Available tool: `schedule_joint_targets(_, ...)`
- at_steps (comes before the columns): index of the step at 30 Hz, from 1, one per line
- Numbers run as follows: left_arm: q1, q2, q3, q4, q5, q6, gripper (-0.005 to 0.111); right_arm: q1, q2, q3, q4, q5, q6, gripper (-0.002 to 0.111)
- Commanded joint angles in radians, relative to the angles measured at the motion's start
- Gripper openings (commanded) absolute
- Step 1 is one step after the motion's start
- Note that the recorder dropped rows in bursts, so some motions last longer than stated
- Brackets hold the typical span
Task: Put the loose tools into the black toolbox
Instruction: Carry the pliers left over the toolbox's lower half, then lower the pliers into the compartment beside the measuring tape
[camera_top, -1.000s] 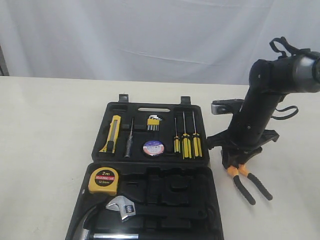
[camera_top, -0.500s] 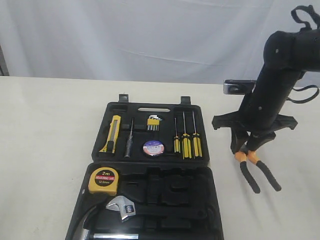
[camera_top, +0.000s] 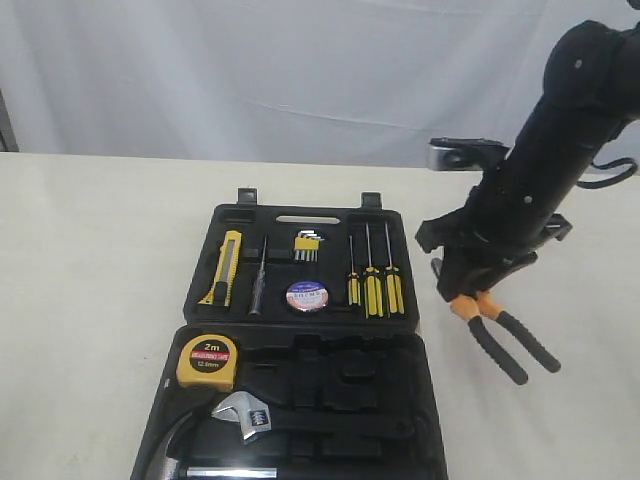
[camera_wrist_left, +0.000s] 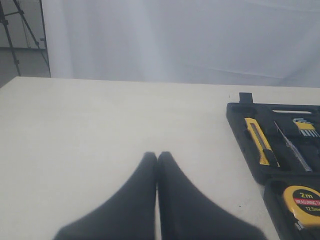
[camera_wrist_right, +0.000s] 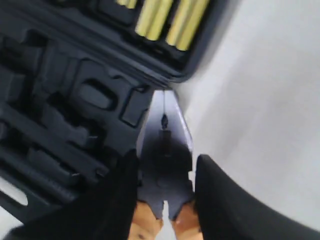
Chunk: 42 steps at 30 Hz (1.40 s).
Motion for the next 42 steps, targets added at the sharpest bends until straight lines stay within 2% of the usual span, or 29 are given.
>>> schedule_joint_targets(1,-0.002,-0.003,0.002,-0.002,-0.001,0.0,0.0,0.115,-0.013,-0.008,0.068,-0.037,-0.352,-0.001)
schedule_joint_targets(5,-0.002,-0.003,0.002,-0.002,-0.001,0.0,0.0,0.22,0.007,-0.022,0.029,-0.109,-0.503,-0.001)
schedule_joint_targets(10,-0.002,-0.003,0.002,-0.002,-0.001,0.0,0.0,0.328,0.089,-0.11,-0.118,-0.139,-0.517,-0.001)
schedule_joint_targets(14,-0.002,-0.003,0.002,-0.002,-0.001,0.0,0.0,0.385,0.171,-0.178,-0.127,-0.151,-0.526,-0.001)
schedule_joint_targets(23,-0.002,-0.003,0.002,-0.002,-0.001,0.0,0.0,0.447,0.246,-0.217,-0.14,-0.142,-0.539,-0.001)
schedule_joint_targets(42,-0.002,-0.003,0.002,-0.002,-0.001,0.0,0.0,0.458,0.286,-0.217,-0.115,-0.125,-0.607,-0.001)
